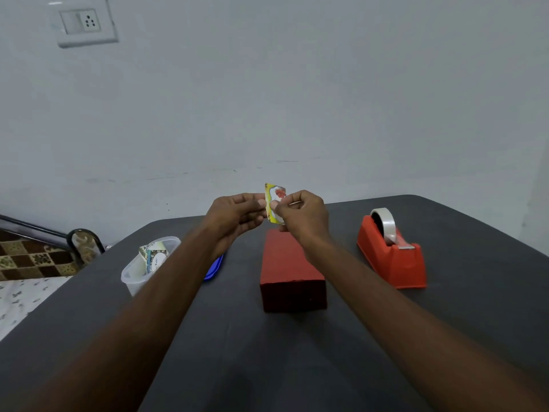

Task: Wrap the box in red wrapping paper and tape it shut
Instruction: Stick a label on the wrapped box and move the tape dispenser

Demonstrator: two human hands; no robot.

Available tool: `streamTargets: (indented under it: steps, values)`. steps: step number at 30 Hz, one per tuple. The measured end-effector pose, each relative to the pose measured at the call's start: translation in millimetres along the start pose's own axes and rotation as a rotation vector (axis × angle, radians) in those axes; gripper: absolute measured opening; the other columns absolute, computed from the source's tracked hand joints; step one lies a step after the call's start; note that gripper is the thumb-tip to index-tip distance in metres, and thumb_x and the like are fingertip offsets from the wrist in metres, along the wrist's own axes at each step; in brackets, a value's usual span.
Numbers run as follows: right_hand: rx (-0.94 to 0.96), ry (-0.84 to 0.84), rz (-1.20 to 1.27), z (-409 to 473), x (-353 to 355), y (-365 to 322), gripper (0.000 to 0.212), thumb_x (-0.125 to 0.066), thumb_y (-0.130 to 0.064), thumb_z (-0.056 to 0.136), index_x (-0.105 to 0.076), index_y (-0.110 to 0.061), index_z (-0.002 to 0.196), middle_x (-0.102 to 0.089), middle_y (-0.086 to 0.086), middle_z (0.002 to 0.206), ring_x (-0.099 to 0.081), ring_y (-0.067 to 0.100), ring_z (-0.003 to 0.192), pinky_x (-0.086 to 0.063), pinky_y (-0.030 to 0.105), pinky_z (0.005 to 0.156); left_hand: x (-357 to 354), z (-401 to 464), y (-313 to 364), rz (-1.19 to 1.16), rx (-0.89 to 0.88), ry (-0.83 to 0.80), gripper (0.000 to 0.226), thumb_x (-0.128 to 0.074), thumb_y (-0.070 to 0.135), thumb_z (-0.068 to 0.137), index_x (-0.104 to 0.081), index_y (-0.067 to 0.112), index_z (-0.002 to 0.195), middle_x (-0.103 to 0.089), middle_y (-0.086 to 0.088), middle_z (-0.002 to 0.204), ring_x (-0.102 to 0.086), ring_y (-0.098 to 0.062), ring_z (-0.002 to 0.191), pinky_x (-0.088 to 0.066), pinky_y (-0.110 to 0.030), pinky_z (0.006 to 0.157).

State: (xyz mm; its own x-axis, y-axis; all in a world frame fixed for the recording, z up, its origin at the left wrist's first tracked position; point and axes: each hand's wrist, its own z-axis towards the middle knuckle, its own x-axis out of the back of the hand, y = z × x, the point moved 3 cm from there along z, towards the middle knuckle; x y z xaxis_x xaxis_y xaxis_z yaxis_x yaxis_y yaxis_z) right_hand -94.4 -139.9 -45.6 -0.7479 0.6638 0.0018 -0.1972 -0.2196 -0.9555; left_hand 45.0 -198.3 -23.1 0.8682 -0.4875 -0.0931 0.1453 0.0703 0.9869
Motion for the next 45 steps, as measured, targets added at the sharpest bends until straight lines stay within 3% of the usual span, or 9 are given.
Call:
streamTargets:
  steps: [7,16,23,26,35,41,45]
  values:
    - [-0.012,-0.078,0.004,1.4,6.7,-5.7,0.024,-0.079,-0.028,0.084,-0.070,-0.006,0.081,-0.075,0.011,0.079,-0.074,0.027,0.061,-0.063,0.048,0.070,-8.5,2.4,0.0,-0.070,-0.048,-0.009,0.021,-0.062,-0.002,0.092,-0.058,0.006,0.111,-0.066,-0.013,0.080,-0.063,-0.017,0.067,-0.058,-0.024,0.068]
    - [-0.113,-0.235,0.080,-5.9,6.8,-12.9,0.037,-0.083,-0.029,0.081,-0.067,0.003,0.091,-0.073,0.020,0.088,-0.075,0.031,0.069,-0.064,0.046,0.064,-11.6,2.7,1.0,0.049,-0.087,-0.008,0.027,-0.055,-0.010,0.092,-0.050,0.007,0.111,-0.063,-0.021,0.089,-0.058,-0.022,0.072,-0.058,-0.025,0.070]
    - [-0.064,-0.190,0.019,-3.6,6.9,-10.9,0.024,-0.082,-0.026,0.081,-0.068,-0.008,0.073,-0.073,0.015,0.093,-0.074,0.031,0.073,-0.063,0.047,0.062,-9.5,4.8,-3.3,0.088,-0.118,0.023,0.022,-0.063,-0.002,0.092,-0.051,0.009,0.106,-0.067,-0.015,0.080,-0.058,-0.017,0.061,-0.057,-0.031,0.075]
    - [-0.036,-0.163,-0.026,-0.1,8.6,-8.9,0.023,-0.079,-0.021,0.083,-0.068,-0.014,0.064,-0.073,0.013,0.089,-0.074,0.030,0.081,-0.064,0.046,0.064,-9.6,4.2,-5.5,0.095,-0.139,0.045,0.024,-0.066,0.001,0.091,-0.050,0.008,0.107,-0.067,-0.014,0.077,-0.059,-0.015,0.056,-0.056,-0.028,0.069]
    - [-0.080,-0.206,-0.016,1.4,9.6,-10.9,0.013,-0.062,0.004,0.084,-0.068,0.007,0.074,-0.074,0.023,0.079,-0.075,0.031,0.065,-0.064,0.046,0.066,-12.8,1.3,-7.8,0.193,-0.203,0.087,0.028,-0.067,0.001,0.089,-0.046,0.008,0.107,-0.067,-0.018,0.079,-0.061,-0.017,0.058,-0.055,-0.028,0.067]
    - [-0.118,-0.230,-0.012,0.7,9.8,-11.8,0.013,-0.059,0.006,0.084,-0.067,0.009,0.075,-0.073,0.023,0.074,-0.075,0.035,0.064,-0.063,0.050,0.070,-13.3,1.0,-6.0,0.257,-0.198,0.078,0.024,-0.065,-0.001,0.089,-0.048,0.008,0.104,-0.066,-0.018,0.078,-0.061,-0.014,0.057,-0.056,-0.025,0.066]
    - [-0.073,-0.230,-0.136,0.3,9.1,-15.5,0.015,-0.058,0.004,0.082,-0.068,0.011,0.074,-0.072,0.017,0.064,-0.073,0.034,0.059,-0.062,0.051,0.073,-11.4,1.1,-4.7,0.306,-0.165,0.046,0.016,-0.064,-0.002,0.089,-0.055,0.009,0.096,-0.068,-0.012,0.070,-0.059,-0.013,0.055,-0.054,-0.025,0.064]
